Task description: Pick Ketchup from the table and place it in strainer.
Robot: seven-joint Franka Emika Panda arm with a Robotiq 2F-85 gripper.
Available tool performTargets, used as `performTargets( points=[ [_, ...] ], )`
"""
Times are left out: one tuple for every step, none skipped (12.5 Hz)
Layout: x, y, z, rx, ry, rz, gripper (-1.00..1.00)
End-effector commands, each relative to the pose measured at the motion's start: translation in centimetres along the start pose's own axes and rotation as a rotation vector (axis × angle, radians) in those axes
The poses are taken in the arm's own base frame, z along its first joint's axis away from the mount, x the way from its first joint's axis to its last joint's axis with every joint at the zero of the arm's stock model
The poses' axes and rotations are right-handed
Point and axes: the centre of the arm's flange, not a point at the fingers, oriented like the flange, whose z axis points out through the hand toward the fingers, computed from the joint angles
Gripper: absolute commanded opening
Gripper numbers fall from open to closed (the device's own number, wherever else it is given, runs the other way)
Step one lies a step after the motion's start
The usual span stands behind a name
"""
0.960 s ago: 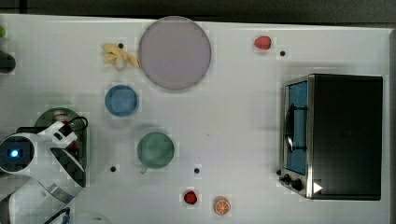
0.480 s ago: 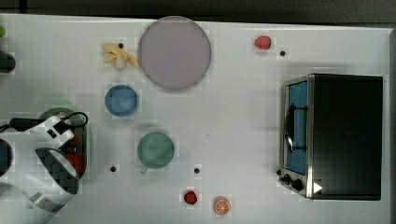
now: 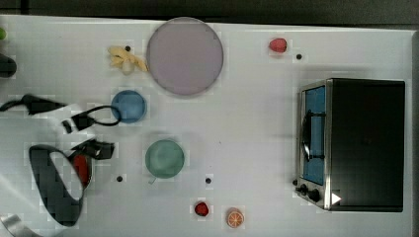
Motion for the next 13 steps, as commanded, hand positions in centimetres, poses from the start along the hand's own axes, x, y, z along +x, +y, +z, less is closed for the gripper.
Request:
performTargets(
  points=[
    [7.3,9.8,-3.4,0.008,0.007,0.281,1.0],
    [8.8,12.7,-4.7,0.018,0.028,0.333,1.0],
    [10.0,15.6,-5.8,0.028,0.044,0.393,1.0],
    [11.0,18.2,-6.7,0.037,0.058,0.444,1.0],
    [11.7,20.5,-7.4,0.046,0.067,0.488,1.0],
    [12.1,22.6,-7.9,0.045,0.062,0.528,1.0],
    [12.3,24.5,-8.0,0.034,0.04,0.562,1.0],
    [12.4,25.9,-8.1,0.024,0.019,0.588,1.0],
    [12.7,26.8,-8.5,0.026,0.017,0.605,1.0],
    [13.0,27.2,-9.2,0.034,0.028,0.613,1.0],
    [13.2,27.2,-9.9,0.041,0.038,0.613,1.0],
    [13.3,26.9,-10.2,0.038,0.033,0.608,1.0],
    [13.1,26.4,-10.2,0.03,0.02,0.598,1.0]
  ],
)
